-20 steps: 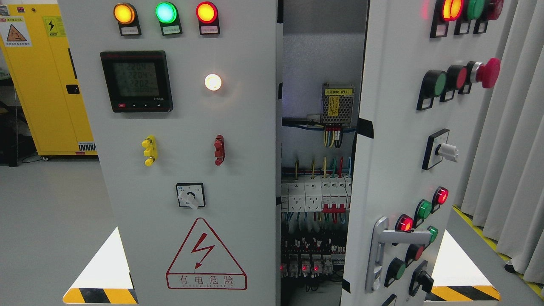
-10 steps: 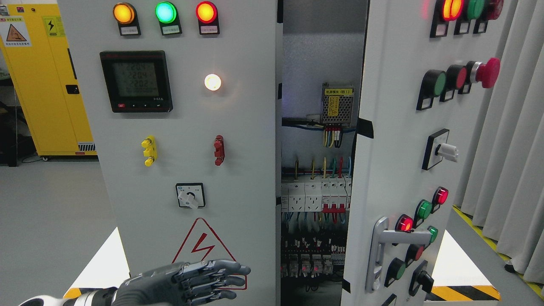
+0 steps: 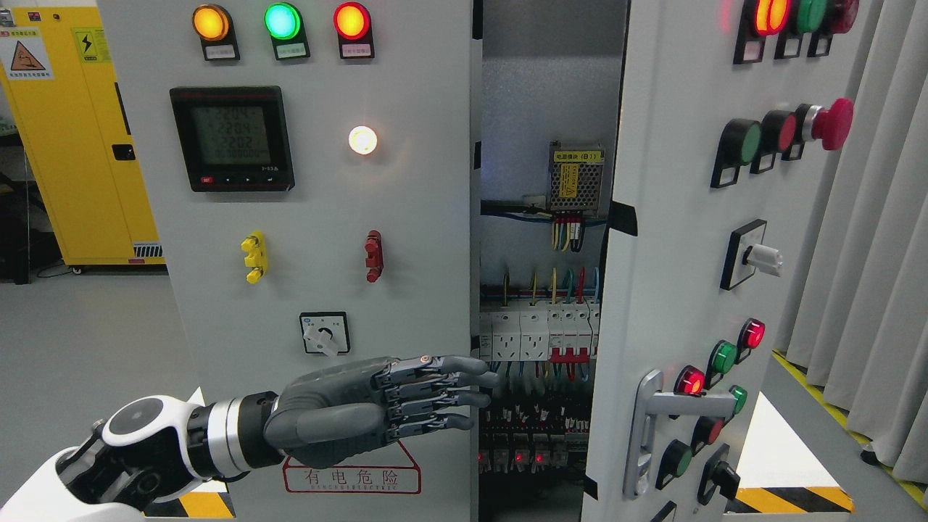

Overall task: Open door with both hands
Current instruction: 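Reach the left hand into the gap behind the ajar button-panel door's edge, then push the button-panel door outward with the left hand, swinging it open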

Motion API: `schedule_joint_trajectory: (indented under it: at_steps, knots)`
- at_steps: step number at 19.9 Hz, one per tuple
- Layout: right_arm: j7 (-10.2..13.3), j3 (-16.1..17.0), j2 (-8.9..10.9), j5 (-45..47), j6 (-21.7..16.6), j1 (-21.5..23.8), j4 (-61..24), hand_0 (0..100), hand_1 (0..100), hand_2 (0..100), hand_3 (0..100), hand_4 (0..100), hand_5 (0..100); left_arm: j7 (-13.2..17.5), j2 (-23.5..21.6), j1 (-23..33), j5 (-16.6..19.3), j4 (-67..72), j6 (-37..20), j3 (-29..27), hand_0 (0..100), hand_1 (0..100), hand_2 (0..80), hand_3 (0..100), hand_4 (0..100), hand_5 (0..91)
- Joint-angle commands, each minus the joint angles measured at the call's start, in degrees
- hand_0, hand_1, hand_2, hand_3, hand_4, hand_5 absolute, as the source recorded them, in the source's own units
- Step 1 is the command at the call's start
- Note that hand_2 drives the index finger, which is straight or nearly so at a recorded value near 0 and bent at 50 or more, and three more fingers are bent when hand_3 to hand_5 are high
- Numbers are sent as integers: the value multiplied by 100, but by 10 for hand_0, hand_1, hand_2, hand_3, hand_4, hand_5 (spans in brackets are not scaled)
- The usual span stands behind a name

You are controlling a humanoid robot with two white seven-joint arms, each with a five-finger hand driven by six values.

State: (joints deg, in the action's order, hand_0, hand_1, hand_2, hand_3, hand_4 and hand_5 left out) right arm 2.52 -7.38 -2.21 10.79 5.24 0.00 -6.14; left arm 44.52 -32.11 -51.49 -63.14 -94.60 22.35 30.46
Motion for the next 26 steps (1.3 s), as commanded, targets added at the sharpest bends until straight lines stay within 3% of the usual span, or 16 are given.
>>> schedule_joint_trajectory:
  at_steps: [1,8,16,26]
  knots:
    - [2,0,-16,-7,3,149,16,0,500,40,0,0,0,-83,1172,-853,-76,1197,129,391,120,556,0,0,0,0]
    - [2,0,-16,-7,3,176,16,0,500,40,0,0,0,-347,1945,-1398,-295,1629,657,364,120,556,0,0,0,0]
    - [2,-18,-25,2,3,176,8,0,500,40,0,0,0,-365,2280,-2110,-322,2139,657,356,120,556,0,0,0,0]
    - [2,-9,-16,2,3,167,-10,0,500,40,0,0,0,-356,2868,-2155,-269,2201,657,382,120,556,0,0,0,0]
